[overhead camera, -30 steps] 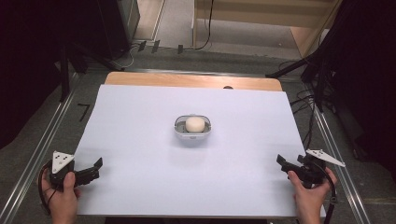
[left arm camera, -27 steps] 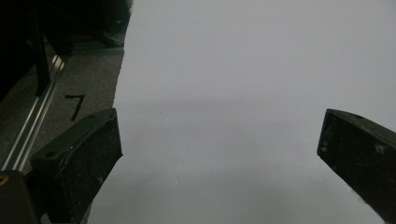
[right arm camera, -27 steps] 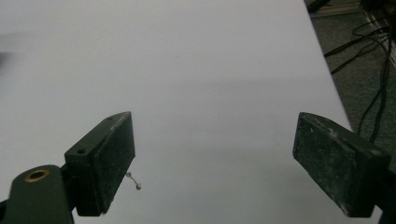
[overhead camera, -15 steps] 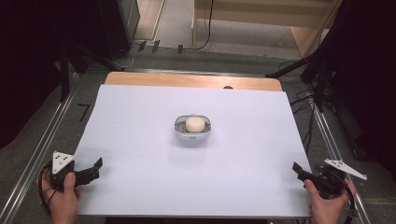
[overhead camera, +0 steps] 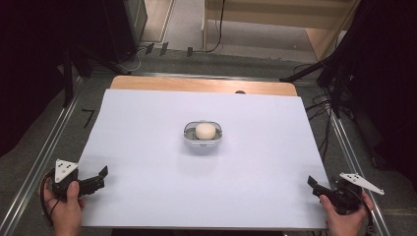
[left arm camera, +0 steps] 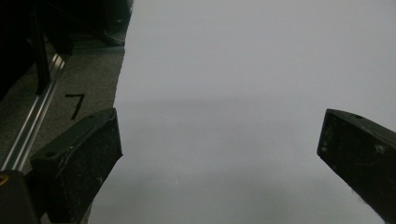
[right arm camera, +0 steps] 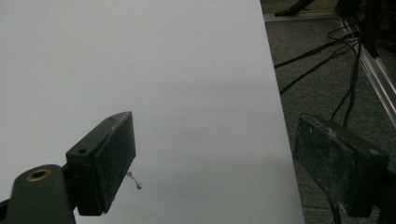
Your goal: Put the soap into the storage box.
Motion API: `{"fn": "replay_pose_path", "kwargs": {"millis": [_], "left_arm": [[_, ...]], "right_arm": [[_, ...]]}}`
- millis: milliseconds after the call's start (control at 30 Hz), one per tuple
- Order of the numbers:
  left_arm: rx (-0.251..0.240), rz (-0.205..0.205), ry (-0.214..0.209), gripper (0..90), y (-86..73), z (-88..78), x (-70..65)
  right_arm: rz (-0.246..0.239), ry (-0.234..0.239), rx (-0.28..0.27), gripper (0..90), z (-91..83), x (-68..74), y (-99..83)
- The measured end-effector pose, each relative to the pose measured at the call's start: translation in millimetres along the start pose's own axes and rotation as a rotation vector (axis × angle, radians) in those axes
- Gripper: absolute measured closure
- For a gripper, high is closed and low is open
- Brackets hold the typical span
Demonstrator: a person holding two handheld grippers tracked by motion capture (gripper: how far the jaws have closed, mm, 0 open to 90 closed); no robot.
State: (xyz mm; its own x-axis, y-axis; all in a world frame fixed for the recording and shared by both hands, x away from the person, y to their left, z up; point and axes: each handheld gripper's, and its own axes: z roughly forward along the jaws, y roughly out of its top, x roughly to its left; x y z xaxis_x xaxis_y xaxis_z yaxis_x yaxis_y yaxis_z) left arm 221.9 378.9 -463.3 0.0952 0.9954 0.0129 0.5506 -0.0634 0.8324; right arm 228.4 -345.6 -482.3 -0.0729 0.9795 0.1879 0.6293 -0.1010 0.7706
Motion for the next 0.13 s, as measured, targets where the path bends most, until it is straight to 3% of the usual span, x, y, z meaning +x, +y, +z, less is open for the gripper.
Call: {"fn": "replay_pose_path", "kwargs": {"millis": [133], "left_arm": [[-0.001,-0.003,-0.002,0.3,0.0,-0.1,0.3]], "right_arm": [[-0.006,0.011,-0.009,14.0,-1.3,-0.6,-1.3]]}}
